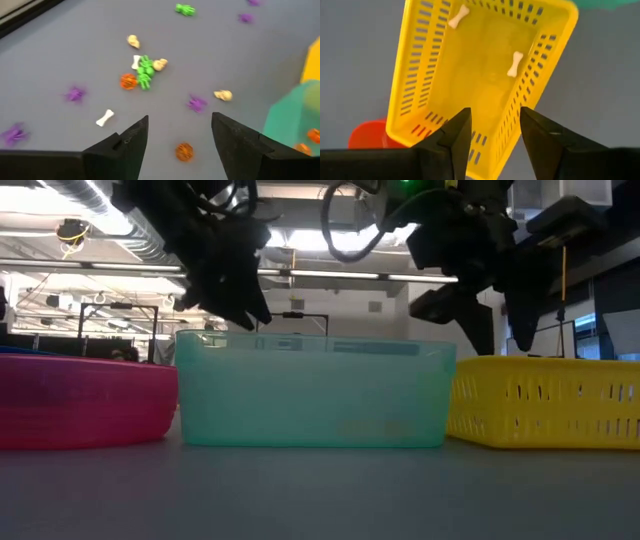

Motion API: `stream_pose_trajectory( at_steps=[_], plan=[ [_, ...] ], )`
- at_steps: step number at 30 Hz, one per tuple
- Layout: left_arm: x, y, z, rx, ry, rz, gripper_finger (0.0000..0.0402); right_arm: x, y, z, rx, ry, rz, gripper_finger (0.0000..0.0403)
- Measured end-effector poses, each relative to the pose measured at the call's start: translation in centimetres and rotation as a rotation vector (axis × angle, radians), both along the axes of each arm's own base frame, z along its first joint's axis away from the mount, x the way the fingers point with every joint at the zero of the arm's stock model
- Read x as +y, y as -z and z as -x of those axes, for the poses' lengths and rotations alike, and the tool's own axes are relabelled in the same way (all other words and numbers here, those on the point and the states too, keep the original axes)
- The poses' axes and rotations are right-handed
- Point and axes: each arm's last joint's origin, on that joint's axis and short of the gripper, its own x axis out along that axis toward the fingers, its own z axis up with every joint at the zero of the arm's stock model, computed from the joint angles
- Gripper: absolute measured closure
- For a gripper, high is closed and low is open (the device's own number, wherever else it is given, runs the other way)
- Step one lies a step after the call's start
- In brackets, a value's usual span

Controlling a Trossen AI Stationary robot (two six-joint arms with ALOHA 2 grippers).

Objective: Sort Halloween decoration
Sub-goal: Put the white skull toy into the orange bin

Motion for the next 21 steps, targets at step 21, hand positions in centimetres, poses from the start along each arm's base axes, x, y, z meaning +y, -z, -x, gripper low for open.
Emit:
stream_pose_trajectory(
  at_steps=[21],
  plan=[
    [6.3,1.6,3.3,0.247,-0.193,0.169,0.0198,-6.0,-3.7,2.0,-0.106,0.15,0.015,0.0237]
  ],
)
